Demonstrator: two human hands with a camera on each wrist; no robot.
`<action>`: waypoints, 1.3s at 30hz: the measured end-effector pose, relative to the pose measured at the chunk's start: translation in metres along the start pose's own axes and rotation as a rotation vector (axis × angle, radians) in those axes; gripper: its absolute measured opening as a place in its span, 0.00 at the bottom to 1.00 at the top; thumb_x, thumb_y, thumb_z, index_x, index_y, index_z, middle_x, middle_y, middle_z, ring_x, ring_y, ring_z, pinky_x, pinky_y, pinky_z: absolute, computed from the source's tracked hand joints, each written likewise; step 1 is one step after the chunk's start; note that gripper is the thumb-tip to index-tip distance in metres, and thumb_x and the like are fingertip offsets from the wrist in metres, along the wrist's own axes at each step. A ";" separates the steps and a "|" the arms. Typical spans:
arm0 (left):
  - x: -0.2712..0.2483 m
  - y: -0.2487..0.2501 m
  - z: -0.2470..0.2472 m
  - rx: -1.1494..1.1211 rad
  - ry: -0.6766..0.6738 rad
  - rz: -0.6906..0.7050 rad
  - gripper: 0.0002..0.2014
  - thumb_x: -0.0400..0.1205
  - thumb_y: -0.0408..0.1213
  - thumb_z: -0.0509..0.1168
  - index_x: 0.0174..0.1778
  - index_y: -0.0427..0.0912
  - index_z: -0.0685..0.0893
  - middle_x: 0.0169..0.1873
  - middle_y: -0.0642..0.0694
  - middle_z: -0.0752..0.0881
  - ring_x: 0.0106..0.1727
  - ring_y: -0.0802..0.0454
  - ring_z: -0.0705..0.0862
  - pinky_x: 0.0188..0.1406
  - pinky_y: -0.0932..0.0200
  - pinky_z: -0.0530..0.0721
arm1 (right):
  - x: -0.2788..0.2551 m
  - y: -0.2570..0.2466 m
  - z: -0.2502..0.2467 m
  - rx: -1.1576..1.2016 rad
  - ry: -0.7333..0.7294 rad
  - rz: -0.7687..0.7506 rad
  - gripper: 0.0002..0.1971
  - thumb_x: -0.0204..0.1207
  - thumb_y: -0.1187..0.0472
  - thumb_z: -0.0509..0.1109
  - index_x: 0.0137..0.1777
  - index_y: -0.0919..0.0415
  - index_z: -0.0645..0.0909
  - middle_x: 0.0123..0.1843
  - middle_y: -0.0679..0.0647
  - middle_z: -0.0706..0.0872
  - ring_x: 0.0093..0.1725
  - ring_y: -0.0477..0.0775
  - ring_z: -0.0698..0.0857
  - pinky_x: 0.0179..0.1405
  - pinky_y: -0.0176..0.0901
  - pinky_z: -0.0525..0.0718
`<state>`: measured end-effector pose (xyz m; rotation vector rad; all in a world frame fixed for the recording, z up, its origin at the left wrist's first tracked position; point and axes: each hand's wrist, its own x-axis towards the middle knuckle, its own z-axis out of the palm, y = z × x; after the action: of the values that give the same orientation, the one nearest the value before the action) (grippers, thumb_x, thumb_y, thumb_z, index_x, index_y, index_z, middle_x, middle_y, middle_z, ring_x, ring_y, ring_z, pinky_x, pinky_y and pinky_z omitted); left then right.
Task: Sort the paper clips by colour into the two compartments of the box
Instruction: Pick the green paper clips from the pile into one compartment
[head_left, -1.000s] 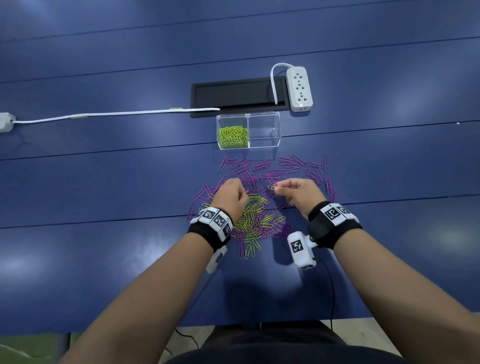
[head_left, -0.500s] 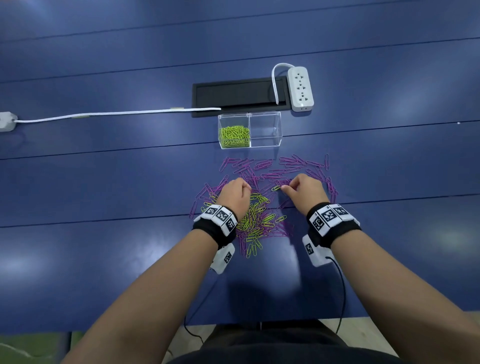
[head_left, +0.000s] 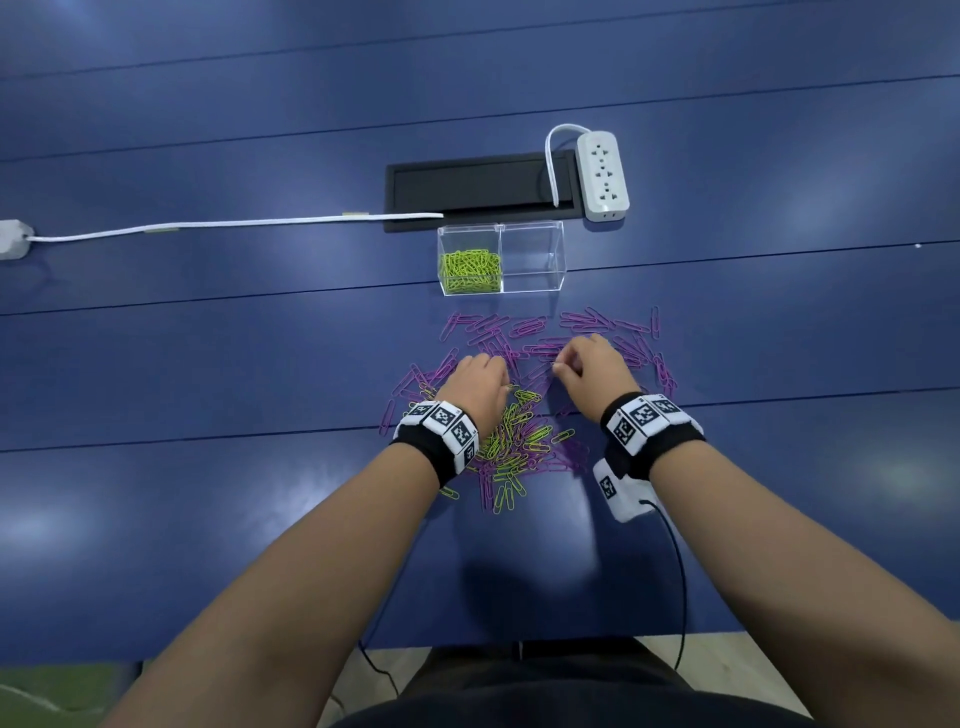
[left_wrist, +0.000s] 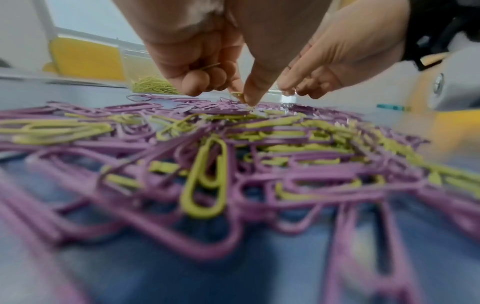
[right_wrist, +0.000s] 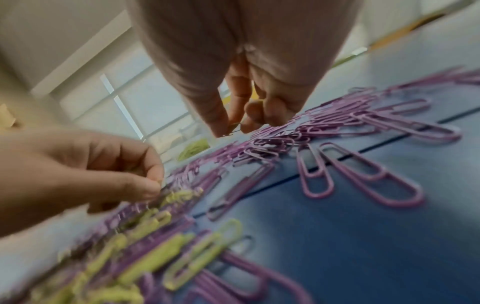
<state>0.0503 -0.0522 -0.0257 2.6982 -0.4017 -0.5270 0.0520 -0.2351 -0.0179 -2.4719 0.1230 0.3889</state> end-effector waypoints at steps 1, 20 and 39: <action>-0.001 0.000 -0.001 -0.041 0.022 -0.005 0.05 0.84 0.36 0.58 0.50 0.40 0.76 0.51 0.42 0.78 0.53 0.44 0.75 0.55 0.51 0.75 | 0.000 0.001 -0.001 0.053 0.017 0.032 0.04 0.78 0.59 0.66 0.45 0.59 0.79 0.46 0.52 0.78 0.45 0.51 0.75 0.51 0.43 0.74; -0.021 -0.016 -0.012 -0.955 0.146 -0.477 0.14 0.79 0.24 0.49 0.42 0.44 0.78 0.26 0.50 0.75 0.23 0.55 0.69 0.20 0.64 0.68 | -0.011 -0.030 0.032 -0.152 -0.138 -0.022 0.09 0.77 0.56 0.67 0.50 0.62 0.79 0.56 0.59 0.77 0.57 0.60 0.79 0.58 0.50 0.77; -0.013 -0.013 0.001 0.017 -0.017 -0.043 0.08 0.83 0.34 0.57 0.55 0.37 0.77 0.54 0.40 0.78 0.54 0.41 0.79 0.55 0.48 0.79 | -0.005 -0.009 0.003 0.799 -0.089 0.307 0.15 0.79 0.70 0.55 0.40 0.57 0.82 0.31 0.53 0.80 0.26 0.49 0.75 0.22 0.37 0.73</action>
<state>0.0411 -0.0366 -0.0277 2.7253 -0.3554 -0.5615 0.0483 -0.2255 -0.0136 -1.6440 0.5173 0.4656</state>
